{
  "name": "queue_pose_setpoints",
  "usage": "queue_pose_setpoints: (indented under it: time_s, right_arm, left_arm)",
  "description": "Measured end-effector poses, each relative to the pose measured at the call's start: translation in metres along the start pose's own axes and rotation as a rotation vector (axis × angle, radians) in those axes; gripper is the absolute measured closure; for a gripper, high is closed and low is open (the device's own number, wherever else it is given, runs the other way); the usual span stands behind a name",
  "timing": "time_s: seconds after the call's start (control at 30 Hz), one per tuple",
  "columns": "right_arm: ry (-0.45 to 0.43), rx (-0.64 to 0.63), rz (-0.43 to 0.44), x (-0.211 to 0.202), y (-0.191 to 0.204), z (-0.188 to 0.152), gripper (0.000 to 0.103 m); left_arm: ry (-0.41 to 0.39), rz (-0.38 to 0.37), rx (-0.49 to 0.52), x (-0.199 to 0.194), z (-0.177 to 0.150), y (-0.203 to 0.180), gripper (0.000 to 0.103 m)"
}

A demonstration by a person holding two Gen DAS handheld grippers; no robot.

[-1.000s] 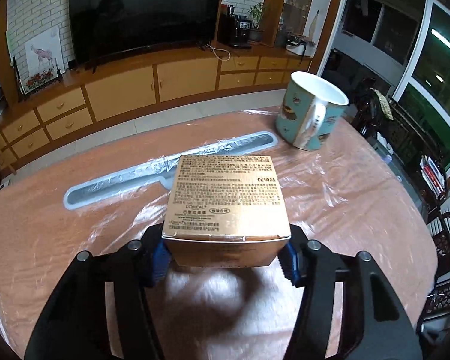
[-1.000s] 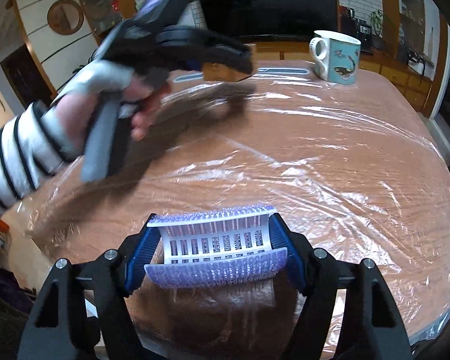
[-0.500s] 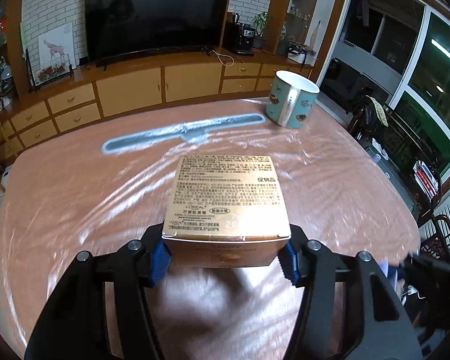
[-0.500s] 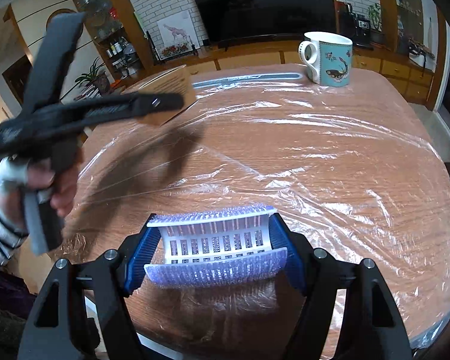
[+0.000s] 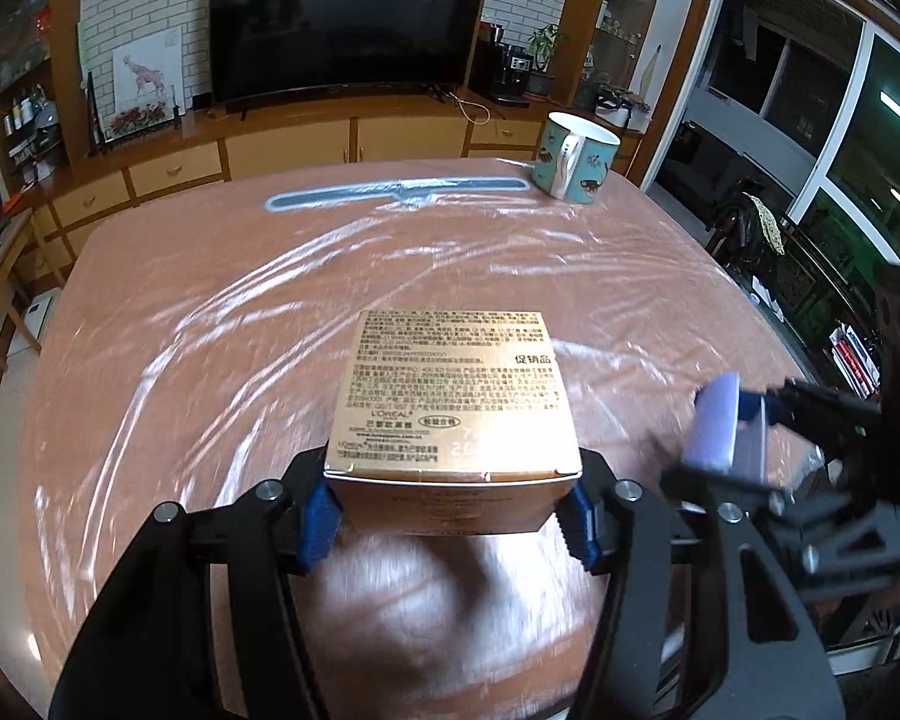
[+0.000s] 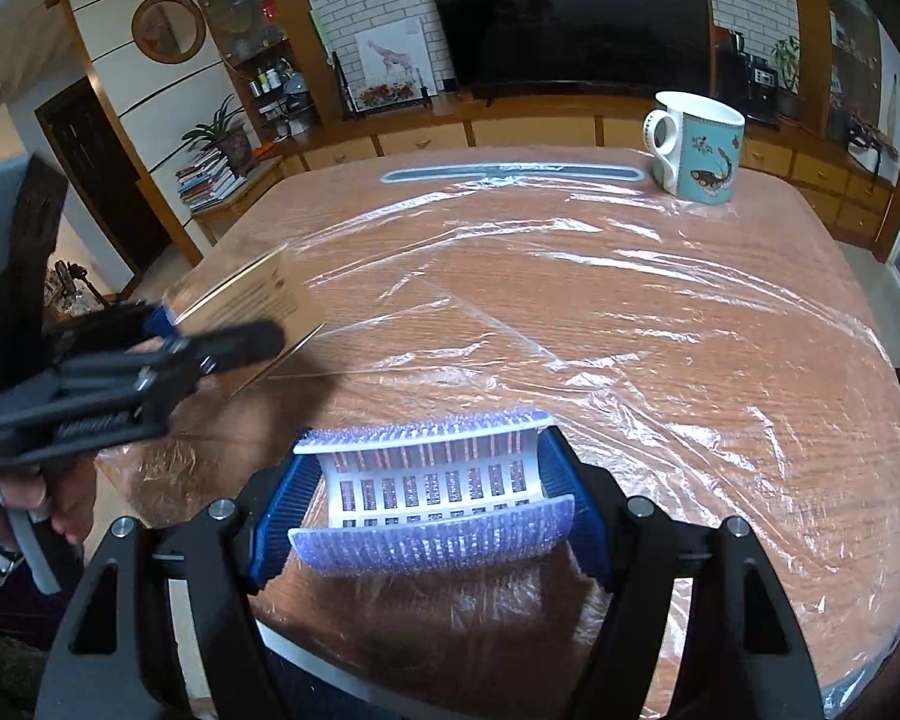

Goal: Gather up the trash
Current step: 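Carry the cardboard box and lavender rollers over the black bin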

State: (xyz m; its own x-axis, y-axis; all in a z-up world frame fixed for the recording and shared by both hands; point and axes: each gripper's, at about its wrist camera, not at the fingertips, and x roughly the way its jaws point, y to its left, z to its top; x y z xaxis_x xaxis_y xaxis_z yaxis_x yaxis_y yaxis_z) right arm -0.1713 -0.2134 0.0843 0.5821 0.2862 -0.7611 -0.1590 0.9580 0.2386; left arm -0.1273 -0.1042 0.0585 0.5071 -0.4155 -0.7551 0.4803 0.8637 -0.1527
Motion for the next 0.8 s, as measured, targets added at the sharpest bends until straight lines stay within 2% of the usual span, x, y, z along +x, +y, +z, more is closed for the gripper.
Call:
queue_pose_setpoints:
  time_s: [0.47,0.8]
  right_arm:
    - [-0.006,-0.035,0.036,-0.03,0.017,-0.021,0.031]
    - [0.035,-0.06,0.081,-0.05,0.03,-0.052,0.031]
  left_arm:
    - [-0.003,0.007,-0.009,-0.052,-0.052,-0.007,0.044]
    - [0.036,-0.012,0.068,-0.075,-0.089,-0.029,0.044]
